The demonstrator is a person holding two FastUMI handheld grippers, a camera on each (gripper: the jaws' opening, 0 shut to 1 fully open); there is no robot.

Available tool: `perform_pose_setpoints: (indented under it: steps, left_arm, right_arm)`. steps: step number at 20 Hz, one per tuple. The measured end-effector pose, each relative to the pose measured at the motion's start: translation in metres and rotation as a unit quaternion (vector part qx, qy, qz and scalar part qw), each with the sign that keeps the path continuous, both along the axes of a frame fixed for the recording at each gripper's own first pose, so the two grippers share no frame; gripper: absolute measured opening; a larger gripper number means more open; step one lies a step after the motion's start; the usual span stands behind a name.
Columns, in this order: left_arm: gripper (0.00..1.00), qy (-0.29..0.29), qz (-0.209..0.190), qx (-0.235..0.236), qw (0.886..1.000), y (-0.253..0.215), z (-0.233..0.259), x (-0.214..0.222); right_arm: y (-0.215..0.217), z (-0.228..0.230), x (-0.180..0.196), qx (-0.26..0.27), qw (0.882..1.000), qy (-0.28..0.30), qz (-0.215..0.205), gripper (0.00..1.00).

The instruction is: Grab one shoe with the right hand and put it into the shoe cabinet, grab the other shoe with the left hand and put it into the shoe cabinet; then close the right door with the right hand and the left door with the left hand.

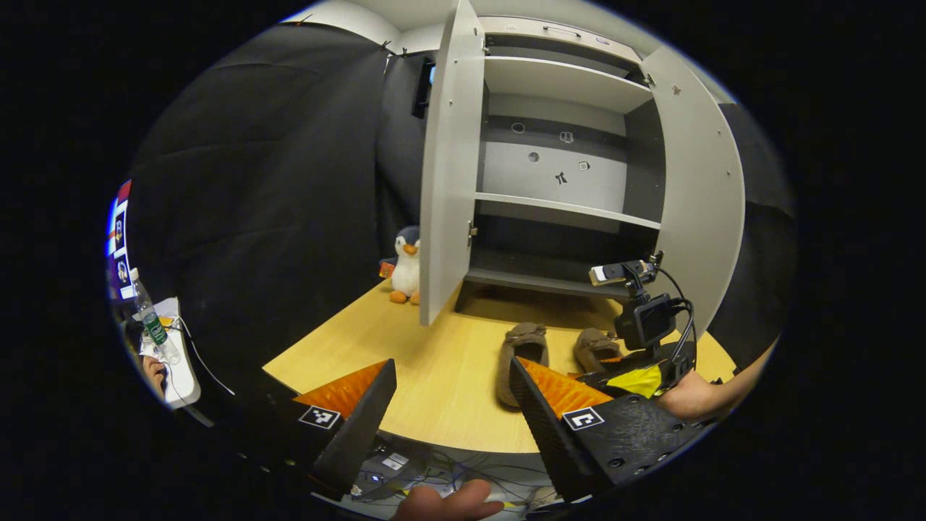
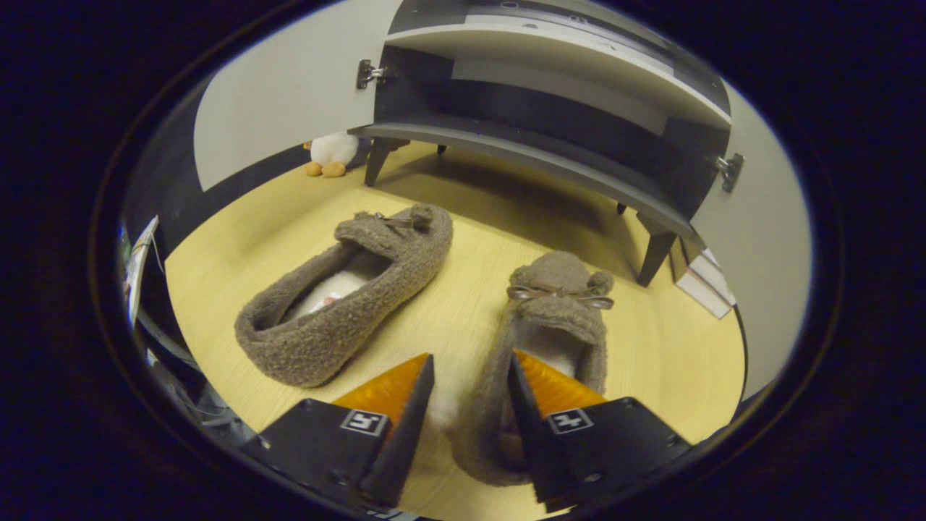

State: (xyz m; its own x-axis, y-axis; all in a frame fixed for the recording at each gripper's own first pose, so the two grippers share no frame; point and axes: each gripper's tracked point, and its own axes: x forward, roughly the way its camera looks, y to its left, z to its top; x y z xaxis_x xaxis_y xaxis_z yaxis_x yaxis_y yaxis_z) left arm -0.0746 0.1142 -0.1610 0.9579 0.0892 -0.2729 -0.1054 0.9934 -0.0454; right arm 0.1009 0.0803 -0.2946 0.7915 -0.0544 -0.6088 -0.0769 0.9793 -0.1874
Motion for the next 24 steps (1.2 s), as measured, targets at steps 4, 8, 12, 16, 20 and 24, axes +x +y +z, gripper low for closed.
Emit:
perform_pose_setpoints:
  steps: [4, 8, 12, 16, 20, 24]
  left_arm:
    - [0.95, 0.004, -0.002, 0.021, 1.0, 0.033, -0.001, 0.006]
    - [0.95, -0.007, -0.026, 0.024, 0.999, 0.021, 0.013, 0.006]
    - [0.95, -0.021, -0.071, 0.008, 0.997, -0.016, 0.031, 0.011]
    - [0.95, -0.036, -0.105, 0.012, 0.994, -0.042, 0.054, 0.021]
    - [0.95, -0.046, -0.126, 0.005, 0.991, -0.06, 0.076, 0.04]
    - [0.96, -0.042, -0.105, 0.009, 0.994, -0.066, 0.083, 0.068]
  right_arm:
    - [-0.004, -0.002, 0.001, -0.002, 1.0, 0.02, -0.007, 0.05]
    - [-0.017, 0.043, -0.009, 0.0, 1.0, 0.003, -0.002, 0.04]
    - [-0.023, 0.121, -0.026, 0.024, 0.998, -0.05, 0.002, 0.04]
    - [-0.037, 0.191, -0.031, 0.039, 0.994, -0.106, -0.006, 0.04]
    - [-0.052, 0.283, -0.025, 0.051, 0.982, -0.181, -0.008, 0.04]
    - [-0.066, 0.372, 0.02, 0.062, 0.97, -0.237, 0.007, 0.03]
